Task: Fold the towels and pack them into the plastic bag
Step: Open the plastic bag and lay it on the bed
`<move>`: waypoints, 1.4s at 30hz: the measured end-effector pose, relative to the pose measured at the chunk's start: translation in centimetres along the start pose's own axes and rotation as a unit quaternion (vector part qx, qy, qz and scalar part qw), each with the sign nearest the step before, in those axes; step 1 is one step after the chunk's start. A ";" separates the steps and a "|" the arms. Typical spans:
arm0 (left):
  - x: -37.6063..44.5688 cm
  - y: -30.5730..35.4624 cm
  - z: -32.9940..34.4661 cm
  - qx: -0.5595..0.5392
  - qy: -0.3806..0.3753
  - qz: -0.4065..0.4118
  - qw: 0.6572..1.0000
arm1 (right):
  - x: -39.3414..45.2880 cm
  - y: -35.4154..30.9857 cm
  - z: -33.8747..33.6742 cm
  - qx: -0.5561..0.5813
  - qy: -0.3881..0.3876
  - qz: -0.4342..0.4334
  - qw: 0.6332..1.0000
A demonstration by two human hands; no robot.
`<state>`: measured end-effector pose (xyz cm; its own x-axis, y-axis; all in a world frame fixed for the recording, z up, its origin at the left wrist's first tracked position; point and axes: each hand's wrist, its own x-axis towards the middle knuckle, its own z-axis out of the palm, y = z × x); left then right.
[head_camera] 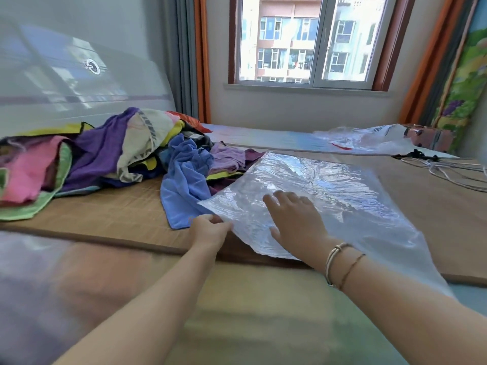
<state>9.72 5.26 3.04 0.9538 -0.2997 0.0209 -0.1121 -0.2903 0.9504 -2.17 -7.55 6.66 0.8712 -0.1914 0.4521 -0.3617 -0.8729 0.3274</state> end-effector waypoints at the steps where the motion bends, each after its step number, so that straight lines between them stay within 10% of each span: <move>1: -0.4 0.2 0.2 -0.004 -0.030 0.007 1.000 | 0.5 -0.5 0.0 -0.003 0.011 -0.011 1.000; 19: -2.2 2.0 1.9 0.136 -0.072 0.090 0.984 | 0.9 3.3 -3.1 -0.005 0.168 0.072 0.983; 26: -3.4 1.4 1.5 0.156 0.077 0.206 0.963 | -2.9 5.1 -1.3 -0.018 0.052 0.093 0.994; 42: 1.1 7.5 13.4 0.083 -0.047 0.197 0.976 | 1.3 16.1 3.7 0.014 -0.084 0.279 0.957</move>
<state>6.21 -9.45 6.07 0.7986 -0.4977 0.3384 -0.5158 -0.2762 0.8110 -5.68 -23.48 9.47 0.5872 -0.6978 0.4103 -0.7786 -0.6254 0.0507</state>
